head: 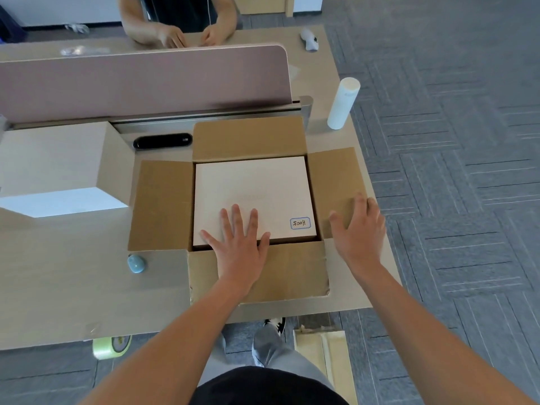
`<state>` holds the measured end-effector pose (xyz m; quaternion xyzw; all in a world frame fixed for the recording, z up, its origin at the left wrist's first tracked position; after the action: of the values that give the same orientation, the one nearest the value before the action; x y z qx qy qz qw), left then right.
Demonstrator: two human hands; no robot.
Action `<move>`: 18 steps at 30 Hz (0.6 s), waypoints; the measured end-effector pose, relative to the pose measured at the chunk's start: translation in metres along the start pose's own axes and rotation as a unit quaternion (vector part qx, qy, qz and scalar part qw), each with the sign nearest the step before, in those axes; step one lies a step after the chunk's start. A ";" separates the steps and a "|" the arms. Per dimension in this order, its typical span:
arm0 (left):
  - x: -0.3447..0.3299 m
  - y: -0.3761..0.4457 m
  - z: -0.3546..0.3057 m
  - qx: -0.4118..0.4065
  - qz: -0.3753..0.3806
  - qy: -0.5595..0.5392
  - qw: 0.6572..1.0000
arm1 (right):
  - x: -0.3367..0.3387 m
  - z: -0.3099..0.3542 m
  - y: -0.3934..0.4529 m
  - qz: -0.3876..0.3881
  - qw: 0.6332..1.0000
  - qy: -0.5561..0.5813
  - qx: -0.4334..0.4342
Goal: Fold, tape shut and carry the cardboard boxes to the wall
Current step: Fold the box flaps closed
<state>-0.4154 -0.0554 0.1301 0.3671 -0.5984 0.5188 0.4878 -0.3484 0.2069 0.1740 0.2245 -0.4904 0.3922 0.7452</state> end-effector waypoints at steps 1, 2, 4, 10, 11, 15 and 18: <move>0.000 0.000 0.000 -0.001 0.000 0.001 1.000 | 0.007 0.004 -0.003 -0.018 1.000 0.004 0.010; -0.001 0.000 0.000 -0.001 0.000 0.000 1.000 | 0.014 0.010 -0.007 -0.033 0.999 0.009 0.023; -0.001 -0.001 0.000 -0.002 -0.006 -0.005 1.000 | 0.027 0.026 -0.018 -0.060 0.996 0.021 0.059; -0.001 0.000 0.003 -0.019 0.006 -0.038 0.999 | 0.026 0.092 -0.052 -0.051 0.978 0.071 0.191; 0.000 0.000 0.006 -0.024 0.008 -0.055 0.998 | 0.018 0.101 -0.055 -0.032 0.976 0.076 0.200; 0.007 -0.005 0.038 -0.013 -0.004 -0.155 0.988 | -0.033 0.121 -0.061 0.055 0.973 0.022 0.224; 0.017 -0.010 0.076 0.034 -0.018 -0.206 0.978 | -0.074 0.126 -0.062 0.105 0.968 -0.046 0.221</move>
<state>-0.4260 -0.1303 0.1500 0.4932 -0.6613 0.4429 0.3511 -0.3841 0.0530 0.1627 0.3485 -0.4458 0.5565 0.6084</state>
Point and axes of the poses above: each hand's wrist, its own y-axis towards the middle knuckle, its own x-axis out of the back of the hand, z = x × y, the point moved 6 cm from there along y, towards the middle knuckle, and after that the axes turned 4 degrees about x, right-handed, at the moved point
